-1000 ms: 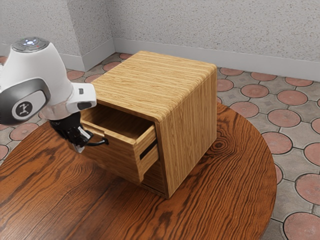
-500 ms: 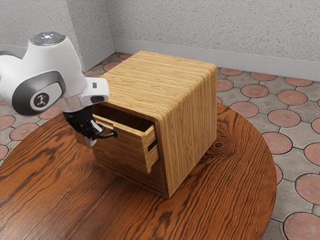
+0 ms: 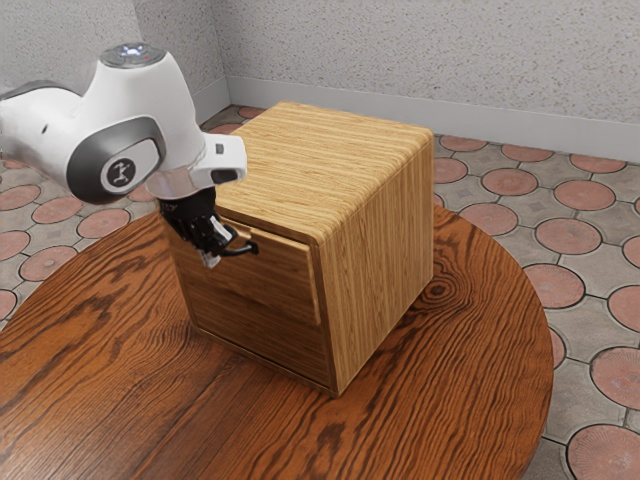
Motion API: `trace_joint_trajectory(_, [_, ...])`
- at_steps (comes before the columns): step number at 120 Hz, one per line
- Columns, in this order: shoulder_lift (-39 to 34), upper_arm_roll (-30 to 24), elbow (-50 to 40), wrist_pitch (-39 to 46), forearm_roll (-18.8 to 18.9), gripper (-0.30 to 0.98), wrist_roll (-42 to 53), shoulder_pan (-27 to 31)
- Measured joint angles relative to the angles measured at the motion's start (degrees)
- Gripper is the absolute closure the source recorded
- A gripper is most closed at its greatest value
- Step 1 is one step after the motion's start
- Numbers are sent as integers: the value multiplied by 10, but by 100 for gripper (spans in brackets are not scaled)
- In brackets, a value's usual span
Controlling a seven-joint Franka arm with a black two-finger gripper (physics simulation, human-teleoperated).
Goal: Push the drawer handle with one arm to close the drawer
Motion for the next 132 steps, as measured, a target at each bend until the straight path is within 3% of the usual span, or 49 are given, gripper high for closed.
trace_joint_trajectory(23, [27,1,27,1,4,78,6,-1])
trace_joint_trajectory(44, [-62,1,-42,12,-4,79,-6,2])
trace_joint_trajectory(54, [-142,-14,-60,-7,-24,78,-24,3])
trace_joint_trajectory(66, [-219,-29,-42,-59,-59,56,-50,7])
trace_joint_trajectory(72, [-209,-17,-16,-78,-71,45,-61,10])
trace_joint_trajectory(80, [-127,-1,127,-124,-60,33,-74,-1])
trace_joint_trajectory(88, [-60,86,224,-167,-34,24,-86,-104])
trace_joint_trajectory(101, [-37,146,239,-212,-9,14,-102,-168])
trace_joint_trajectory(132, [24,176,252,-254,13,4,-131,-177])
